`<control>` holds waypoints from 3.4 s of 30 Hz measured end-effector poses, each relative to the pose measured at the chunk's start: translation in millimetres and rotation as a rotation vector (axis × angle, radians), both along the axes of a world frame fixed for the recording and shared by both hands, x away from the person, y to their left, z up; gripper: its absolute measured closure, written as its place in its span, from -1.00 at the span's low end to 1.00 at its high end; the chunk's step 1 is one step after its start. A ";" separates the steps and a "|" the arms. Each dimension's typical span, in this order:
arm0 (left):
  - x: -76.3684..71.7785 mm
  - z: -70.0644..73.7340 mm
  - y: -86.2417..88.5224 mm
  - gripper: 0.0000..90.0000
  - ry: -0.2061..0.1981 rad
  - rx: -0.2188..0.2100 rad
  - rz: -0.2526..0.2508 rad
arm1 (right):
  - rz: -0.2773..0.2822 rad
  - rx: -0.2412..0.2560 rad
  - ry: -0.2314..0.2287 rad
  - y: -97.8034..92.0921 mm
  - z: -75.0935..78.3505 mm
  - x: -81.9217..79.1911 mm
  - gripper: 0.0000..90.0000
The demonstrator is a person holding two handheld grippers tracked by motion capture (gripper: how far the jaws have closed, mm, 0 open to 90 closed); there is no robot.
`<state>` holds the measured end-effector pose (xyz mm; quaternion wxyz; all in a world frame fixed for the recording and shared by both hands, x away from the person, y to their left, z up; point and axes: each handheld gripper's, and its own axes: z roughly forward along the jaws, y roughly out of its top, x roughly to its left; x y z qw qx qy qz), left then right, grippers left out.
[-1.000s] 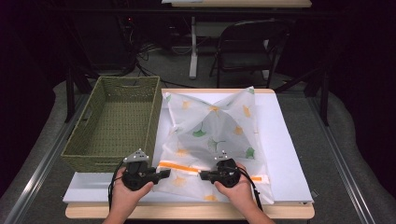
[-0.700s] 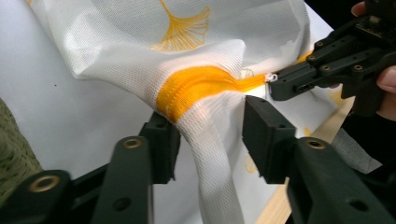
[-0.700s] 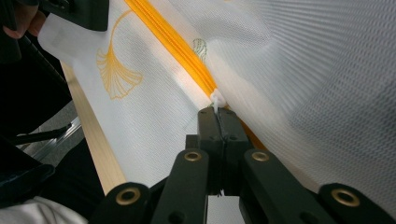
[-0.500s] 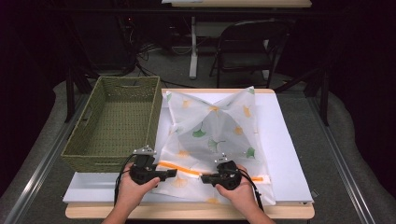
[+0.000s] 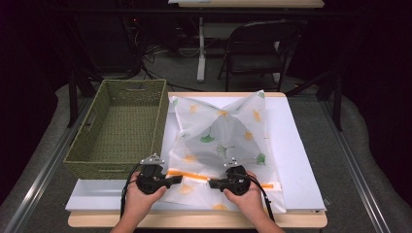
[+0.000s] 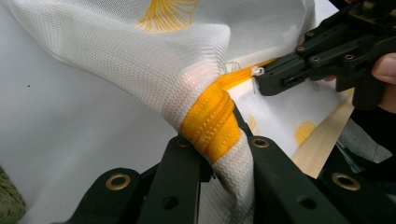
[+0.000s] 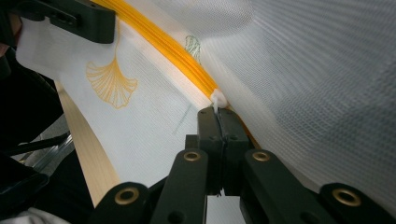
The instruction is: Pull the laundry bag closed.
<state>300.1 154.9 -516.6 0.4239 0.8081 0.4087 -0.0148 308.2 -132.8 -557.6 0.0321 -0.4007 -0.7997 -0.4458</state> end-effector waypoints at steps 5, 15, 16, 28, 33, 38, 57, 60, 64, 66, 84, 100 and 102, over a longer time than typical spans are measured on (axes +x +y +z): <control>-0.2 0.8 -0.4 0.96 -0.006 0.002 -0.009 | -0.014 -0.009 -0.001 4.1 -3.3 3.6 0.91; -0.8 -0.6 0.8 0.96 -0.004 0.001 0.000 | -0.030 -0.029 -0.022 7.8 -2.7 4.7 1.00; -0.9 -0.8 1.0 0.96 -0.004 0.003 0.002 | -0.030 -0.027 -0.020 7.5 -2.2 4.6 1.00; -1.9 -2.2 2.7 0.96 -0.020 0.022 0.002 | -0.004 -0.028 0.014 0.3 2.9 2.6 1.00; -1.9 -2.2 2.7 0.96 -0.020 0.022 0.002 | -0.004 -0.026 0.021 -0.4 3.3 2.3 1.00; -2.5 -3.6 3.5 0.97 -0.018 0.025 0.007 | -0.030 -0.055 0.005 -9.5 5.6 -1.5 1.00; -2.8 -7.7 5.9 0.96 -0.016 0.036 0.010 | -0.156 -0.113 0.001 -64.1 5.8 -13.0 1.00; -2.7 -8.2 6.1 0.97 -0.014 0.035 0.014 | -0.191 -0.120 -0.003 -79.1 5.8 -16.8 1.00; -2.1 -9.0 6.9 0.96 -0.014 0.036 0.009 | -0.229 -0.121 -0.003 -93.0 4.8 -20.2 1.00; -2.1 -9.0 6.9 0.96 -0.014 0.036 0.009 | -0.244 -0.123 0.004 -98.1 4.9 -21.7 1.00; -3.6 -12.8 6.8 0.96 -0.007 0.049 0.000 | -0.457 -0.122 0.022 -179.5 3.0 -52.8 1.00; -12.5 -21.0 22.7 0.80 0.030 0.061 0.027 | -0.447 -0.128 0.010 -176.2 5.2 -52.8 1.00; -12.2 -22.1 23.1 0.80 0.036 0.064 0.028 | -0.447 -0.128 0.009 -176.4 4.6 -52.5 1.00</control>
